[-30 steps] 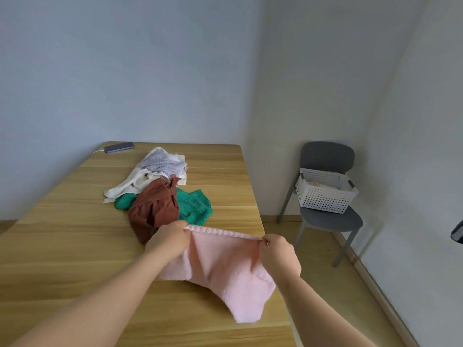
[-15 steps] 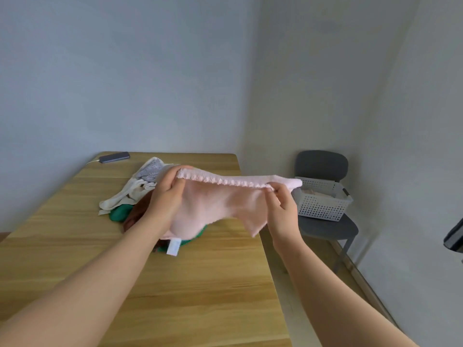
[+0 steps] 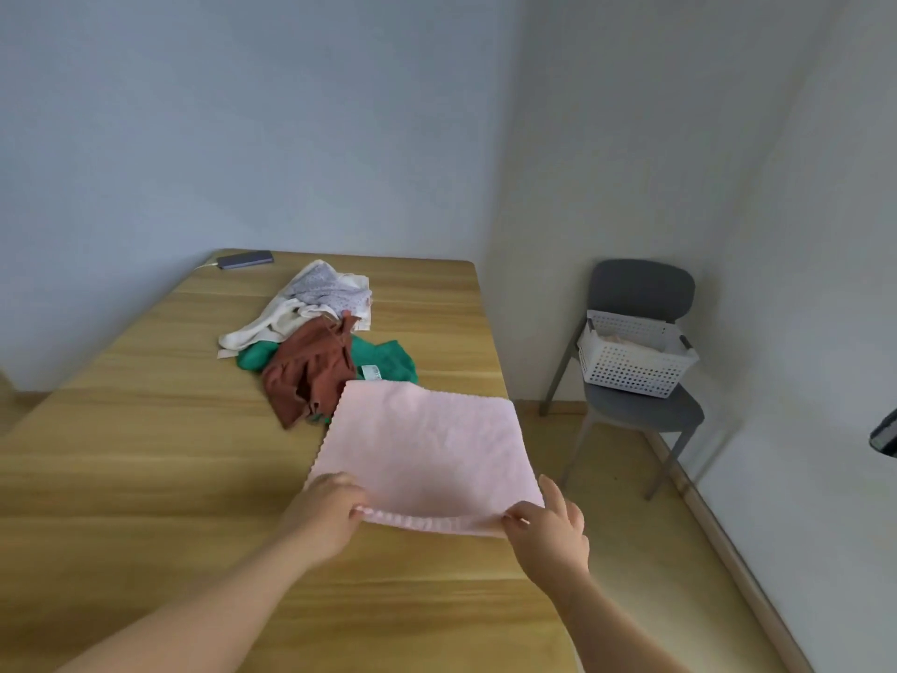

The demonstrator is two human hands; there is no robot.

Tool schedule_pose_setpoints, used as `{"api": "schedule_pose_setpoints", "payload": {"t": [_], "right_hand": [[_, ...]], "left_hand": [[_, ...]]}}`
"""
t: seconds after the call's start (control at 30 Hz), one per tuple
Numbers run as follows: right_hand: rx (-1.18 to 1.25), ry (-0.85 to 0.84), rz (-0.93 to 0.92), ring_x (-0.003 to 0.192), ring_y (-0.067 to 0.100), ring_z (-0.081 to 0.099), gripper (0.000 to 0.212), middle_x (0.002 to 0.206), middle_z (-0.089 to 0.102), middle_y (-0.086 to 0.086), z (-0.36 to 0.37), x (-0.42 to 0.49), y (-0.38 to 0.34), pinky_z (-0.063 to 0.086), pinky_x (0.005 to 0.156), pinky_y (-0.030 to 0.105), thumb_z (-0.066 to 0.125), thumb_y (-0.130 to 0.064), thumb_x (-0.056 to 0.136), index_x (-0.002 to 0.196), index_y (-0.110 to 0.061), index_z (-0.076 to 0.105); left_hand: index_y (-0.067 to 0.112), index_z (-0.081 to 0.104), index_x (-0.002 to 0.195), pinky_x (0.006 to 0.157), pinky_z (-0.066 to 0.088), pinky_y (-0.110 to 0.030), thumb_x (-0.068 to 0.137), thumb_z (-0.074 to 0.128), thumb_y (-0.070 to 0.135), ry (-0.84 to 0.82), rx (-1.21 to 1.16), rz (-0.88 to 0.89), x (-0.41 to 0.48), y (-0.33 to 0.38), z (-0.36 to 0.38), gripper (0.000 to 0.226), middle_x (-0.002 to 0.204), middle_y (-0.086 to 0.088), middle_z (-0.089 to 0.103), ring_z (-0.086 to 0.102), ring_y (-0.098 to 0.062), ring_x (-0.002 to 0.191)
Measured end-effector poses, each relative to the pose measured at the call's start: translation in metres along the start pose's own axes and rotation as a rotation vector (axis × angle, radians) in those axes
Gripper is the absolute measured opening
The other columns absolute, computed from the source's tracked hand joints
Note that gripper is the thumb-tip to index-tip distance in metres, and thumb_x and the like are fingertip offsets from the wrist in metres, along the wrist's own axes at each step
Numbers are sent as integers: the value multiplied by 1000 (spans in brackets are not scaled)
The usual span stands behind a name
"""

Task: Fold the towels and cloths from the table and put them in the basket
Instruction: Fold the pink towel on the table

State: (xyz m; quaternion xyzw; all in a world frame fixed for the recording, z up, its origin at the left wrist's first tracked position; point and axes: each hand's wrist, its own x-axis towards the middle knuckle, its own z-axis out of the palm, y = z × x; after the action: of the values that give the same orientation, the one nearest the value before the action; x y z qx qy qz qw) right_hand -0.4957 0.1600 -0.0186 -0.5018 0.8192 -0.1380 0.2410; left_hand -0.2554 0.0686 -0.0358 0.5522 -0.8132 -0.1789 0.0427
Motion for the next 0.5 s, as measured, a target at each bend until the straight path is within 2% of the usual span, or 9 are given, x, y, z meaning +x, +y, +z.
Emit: {"api": "schedule_pose_setpoints", "payload": {"t": [0.03,0.07,0.1,0.13,0.2,0.23,0.3,0.43,0.5], "right_hand": [[-45,-71,1,140,20,18,27,151,26,-11,6,-2,4,28,103,34,40,-33,95,105,-34,65],[-79,-141,5,136,19,27,24,138,43,-8,11,-4,7,30,98,32,40,-32,95,101,-32,63],[-98,-200,8,128,18,39,20,115,55,-4,16,-7,10,32,90,29,40,-31,94,93,-29,60],[-97,-249,11,114,18,49,17,95,56,-4,19,-9,11,32,82,28,41,-30,94,85,-28,55],[-62,-331,20,81,16,53,25,73,50,-6,27,-11,14,31,73,27,43,-30,95,70,-26,46],[-39,-358,25,72,14,48,30,68,46,-8,31,-11,16,31,70,27,44,-29,95,65,-26,42],[-21,-377,35,70,15,44,33,67,43,-8,36,-11,19,33,63,26,44,-29,95,62,-27,39],[-11,-393,41,61,10,37,33,69,41,-8,34,-8,21,30,57,22,42,-27,96,63,-27,37],[-2,-407,55,60,8,35,32,69,41,-8,32,-7,20,30,58,21,43,-26,95,63,-26,37]], "left_hand": [[18,66,105,75,46,-26,95,40,13,-103,1,-19,-6,-2,6,29,108,2,57,56,-11,80],[21,64,110,74,46,-26,96,36,12,-207,-5,-47,-11,-4,11,33,109,2,58,58,-11,80],[23,61,116,78,47,-25,96,33,11,-276,-5,-62,-14,-8,18,36,114,2,59,59,-14,90],[25,59,119,83,46,-25,96,32,11,-330,5,-75,-16,-12,24,38,119,2,58,58,-16,100],[25,58,121,76,42,-24,96,29,10,-372,48,-99,-19,-15,31,40,114,1,56,54,-17,99],[24,57,121,69,38,-23,96,29,9,-379,71,-101,-20,-15,32,41,106,1,53,52,-17,93],[23,56,120,59,32,-20,92,27,5,-383,117,-102,-21,-14,33,44,97,3,48,47,-15,87],[19,54,117,63,32,-21,85,28,-3,-361,227,-98,-22,-16,30,48,97,4,43,44,-15,86],[17,54,117,63,32,-21,84,28,-5,-381,199,-109,-22,-20,31,47,97,4,42,43,-15,86]]}}
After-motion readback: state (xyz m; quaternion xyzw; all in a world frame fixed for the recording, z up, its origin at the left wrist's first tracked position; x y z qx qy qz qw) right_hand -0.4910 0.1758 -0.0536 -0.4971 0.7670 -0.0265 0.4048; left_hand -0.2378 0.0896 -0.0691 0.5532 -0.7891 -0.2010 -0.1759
